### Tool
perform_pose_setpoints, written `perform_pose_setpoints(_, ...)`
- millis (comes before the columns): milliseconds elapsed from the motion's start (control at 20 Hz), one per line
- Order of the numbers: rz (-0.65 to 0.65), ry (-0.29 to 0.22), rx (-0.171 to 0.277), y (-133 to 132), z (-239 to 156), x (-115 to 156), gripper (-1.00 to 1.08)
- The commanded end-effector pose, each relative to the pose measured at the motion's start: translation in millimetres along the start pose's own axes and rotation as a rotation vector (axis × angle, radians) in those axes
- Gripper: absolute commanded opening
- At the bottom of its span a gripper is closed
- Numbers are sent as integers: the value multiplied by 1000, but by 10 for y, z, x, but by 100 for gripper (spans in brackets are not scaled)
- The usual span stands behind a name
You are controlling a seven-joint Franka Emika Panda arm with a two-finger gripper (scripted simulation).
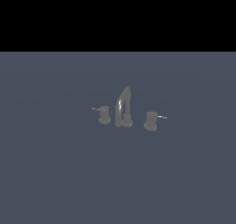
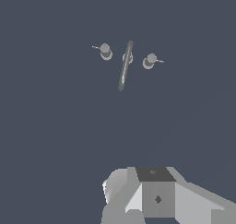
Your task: Turn on the faucet by rotating a designated handle.
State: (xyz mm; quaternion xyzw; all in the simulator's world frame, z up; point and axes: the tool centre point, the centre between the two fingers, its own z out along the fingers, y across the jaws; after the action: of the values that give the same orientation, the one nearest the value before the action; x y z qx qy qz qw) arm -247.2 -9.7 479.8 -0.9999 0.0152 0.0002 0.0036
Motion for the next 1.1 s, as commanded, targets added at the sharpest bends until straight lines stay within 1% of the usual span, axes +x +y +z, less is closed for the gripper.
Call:
perform_pose_setpoints(0, 0, 0, 0, 0, 0, 0, -100)
perform_pose_setpoints(300, 24, 0, 0, -17, 56, 41, -100)
perform_pose_setpoints(550, 80, 0, 0, -54, 188, 141, -100)
perform_pose_setpoints(800, 170, 0, 1, -102, 401, 305, -100)
perform_pose_setpoints(1050, 293, 1, 1, -144, 694, 539, -100)
